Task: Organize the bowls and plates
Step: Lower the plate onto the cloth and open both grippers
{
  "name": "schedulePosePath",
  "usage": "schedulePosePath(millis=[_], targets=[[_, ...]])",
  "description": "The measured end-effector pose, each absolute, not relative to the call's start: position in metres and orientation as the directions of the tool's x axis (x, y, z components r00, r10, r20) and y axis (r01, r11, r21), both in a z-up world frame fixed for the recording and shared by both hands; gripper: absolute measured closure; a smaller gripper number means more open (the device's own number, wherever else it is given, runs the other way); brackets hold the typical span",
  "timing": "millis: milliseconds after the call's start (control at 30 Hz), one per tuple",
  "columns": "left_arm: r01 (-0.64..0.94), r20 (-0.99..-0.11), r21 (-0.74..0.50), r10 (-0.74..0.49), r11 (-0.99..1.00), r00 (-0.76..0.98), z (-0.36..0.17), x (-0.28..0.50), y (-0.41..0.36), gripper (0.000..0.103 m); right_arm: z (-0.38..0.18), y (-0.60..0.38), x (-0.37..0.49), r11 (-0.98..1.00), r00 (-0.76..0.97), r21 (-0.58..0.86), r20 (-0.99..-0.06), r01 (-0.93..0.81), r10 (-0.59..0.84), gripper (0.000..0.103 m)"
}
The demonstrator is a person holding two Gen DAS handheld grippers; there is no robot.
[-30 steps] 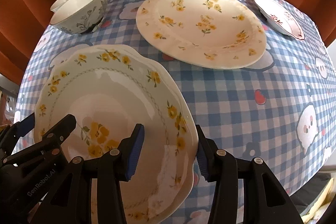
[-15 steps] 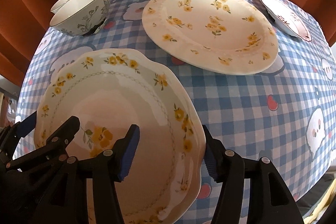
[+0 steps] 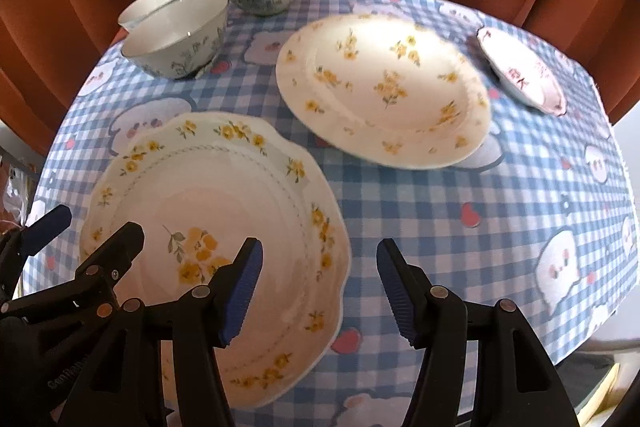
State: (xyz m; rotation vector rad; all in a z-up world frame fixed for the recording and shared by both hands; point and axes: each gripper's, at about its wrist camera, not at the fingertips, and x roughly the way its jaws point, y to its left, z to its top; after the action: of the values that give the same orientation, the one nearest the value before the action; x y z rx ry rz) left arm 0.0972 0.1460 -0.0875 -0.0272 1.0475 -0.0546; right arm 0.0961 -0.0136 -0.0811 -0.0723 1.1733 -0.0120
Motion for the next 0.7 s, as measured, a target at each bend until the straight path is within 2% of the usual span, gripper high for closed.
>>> schedulePosePath(millis=[267,500,700], targets=[[0.022,-0.834,-0.063,-0.065,0.998,0.549,-0.063,0.095,0.142,0.004,-0.055,-0.025,0.092,0.999,0.44,-0.013,-0.898,-0.036,0.004,0.038],[0.041,-0.814,-0.086,-0.094,0.995,0.573,-0.049,0.109,0.124,0.003,-0.033,-0.056,0.095,0.999,0.495,-0.014,-0.869,0.031,-0.027,0.014],[0.054,-0.811,-0.108,-0.119,0.993,0.572,-0.049,0.125,0.099,0.004,-0.026,-0.081,0.109,0.999,0.52,-0.011,-0.854,0.037,-0.029,0.012]])
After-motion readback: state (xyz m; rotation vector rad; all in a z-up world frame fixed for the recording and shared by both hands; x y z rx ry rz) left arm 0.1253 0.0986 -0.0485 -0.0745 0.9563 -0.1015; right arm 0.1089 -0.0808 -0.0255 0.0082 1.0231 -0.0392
